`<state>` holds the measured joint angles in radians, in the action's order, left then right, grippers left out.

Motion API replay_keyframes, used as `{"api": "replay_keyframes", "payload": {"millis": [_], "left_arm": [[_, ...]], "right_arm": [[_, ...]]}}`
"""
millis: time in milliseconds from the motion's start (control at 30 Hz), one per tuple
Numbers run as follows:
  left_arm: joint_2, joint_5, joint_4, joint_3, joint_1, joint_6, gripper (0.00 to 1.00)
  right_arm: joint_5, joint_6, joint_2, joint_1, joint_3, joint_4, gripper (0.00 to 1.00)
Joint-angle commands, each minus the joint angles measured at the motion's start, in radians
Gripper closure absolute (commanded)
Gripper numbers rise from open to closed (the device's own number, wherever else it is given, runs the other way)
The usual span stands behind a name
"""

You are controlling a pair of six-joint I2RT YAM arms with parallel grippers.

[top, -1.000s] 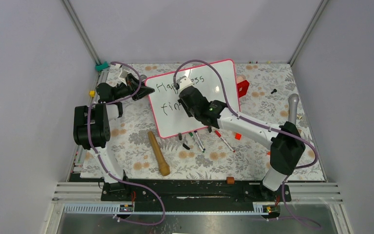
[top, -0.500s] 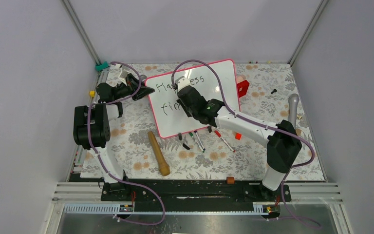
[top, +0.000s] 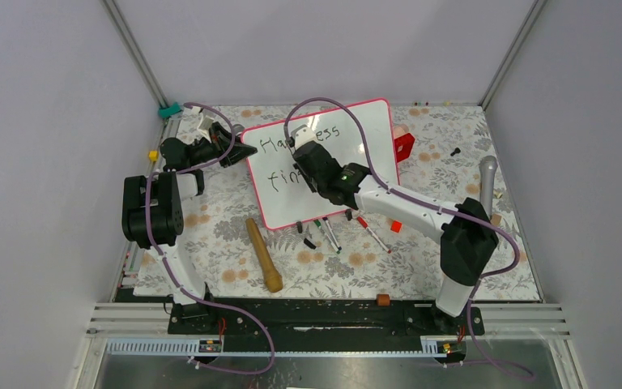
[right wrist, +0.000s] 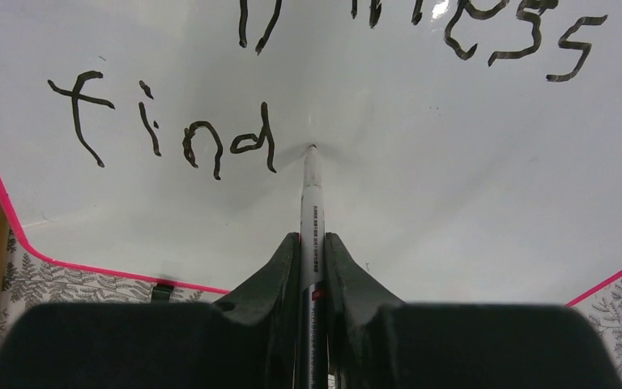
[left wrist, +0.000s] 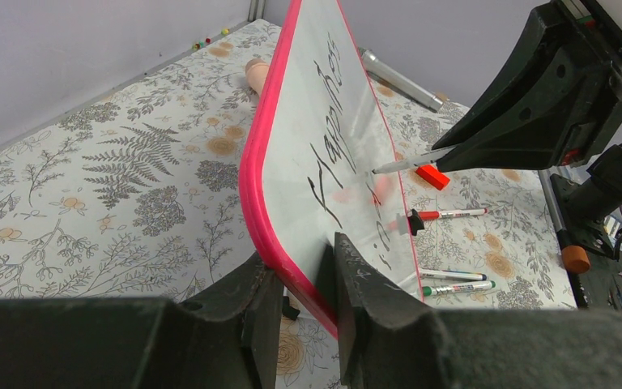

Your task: Write a sentence on the whiteboard

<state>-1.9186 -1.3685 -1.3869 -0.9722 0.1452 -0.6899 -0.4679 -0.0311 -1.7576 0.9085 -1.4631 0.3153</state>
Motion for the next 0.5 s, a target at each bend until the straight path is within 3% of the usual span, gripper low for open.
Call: {"api": "replay_keyframes", "payload": {"millis": [0, 467], "left_arm": [[-0.008, -0.286, -0.083, 0.047, -0.025, 0.176, 1.0], [-0.009, -0.286, -0.082, 0.046, -0.025, 0.175, 1.0]], "right_arm": [[-0.06, 0.008, -0.023, -0.009, -0.052, -0.005, 1.0], [-0.038, 0.018, -0.06, -0.01, -0.072, -0.007, 1.0]]}}
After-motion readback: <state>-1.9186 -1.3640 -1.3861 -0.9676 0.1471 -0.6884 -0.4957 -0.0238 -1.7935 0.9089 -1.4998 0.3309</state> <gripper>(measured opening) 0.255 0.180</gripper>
